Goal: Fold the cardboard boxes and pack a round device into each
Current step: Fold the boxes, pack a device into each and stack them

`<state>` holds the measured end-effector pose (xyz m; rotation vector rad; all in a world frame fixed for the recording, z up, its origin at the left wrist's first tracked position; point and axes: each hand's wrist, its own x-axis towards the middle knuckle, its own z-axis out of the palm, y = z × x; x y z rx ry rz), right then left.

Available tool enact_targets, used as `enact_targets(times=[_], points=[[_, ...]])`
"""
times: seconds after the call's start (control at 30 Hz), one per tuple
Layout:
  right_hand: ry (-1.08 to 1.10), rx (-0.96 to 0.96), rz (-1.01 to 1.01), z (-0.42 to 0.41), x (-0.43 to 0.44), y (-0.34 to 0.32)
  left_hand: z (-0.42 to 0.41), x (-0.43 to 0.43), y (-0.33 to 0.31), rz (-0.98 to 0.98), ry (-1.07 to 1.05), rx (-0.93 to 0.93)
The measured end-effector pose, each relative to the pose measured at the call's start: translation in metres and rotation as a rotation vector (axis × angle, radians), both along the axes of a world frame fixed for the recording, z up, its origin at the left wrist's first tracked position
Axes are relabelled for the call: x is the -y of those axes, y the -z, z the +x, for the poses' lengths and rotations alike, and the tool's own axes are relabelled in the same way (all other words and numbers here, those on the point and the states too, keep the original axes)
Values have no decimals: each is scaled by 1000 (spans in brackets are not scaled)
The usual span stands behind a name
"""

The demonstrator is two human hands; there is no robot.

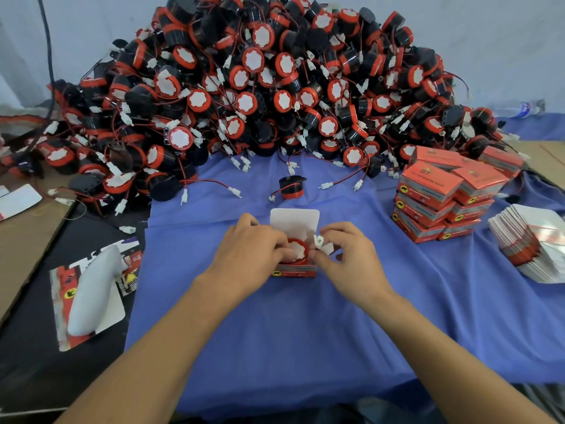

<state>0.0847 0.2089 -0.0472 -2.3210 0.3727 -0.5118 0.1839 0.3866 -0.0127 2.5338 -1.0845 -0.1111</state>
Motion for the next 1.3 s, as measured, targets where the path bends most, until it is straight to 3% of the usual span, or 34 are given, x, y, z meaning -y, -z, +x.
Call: enact_targets(times=[0.23,0.47,0.57,0.73,0.9,1.3], points=[[-180,-255,-208,1,5,-24,-4,7,-4,50,-46,0],[-261,-461,-229,6,12,-36,-2,5,-5,43,-56,-71],[-212,-419,-202,7,9,-29,-1,5,-3,54,-56,-48],[-31,-74,-215,-1,-2,-21,-2,7,-6,81,-47,-30],[-74,53,-492,-3,-4,-29,-5,8,-5,100,-57,4],[-118,-94,-572,8,-6,-41,-18,3,7,42,-23,42]])
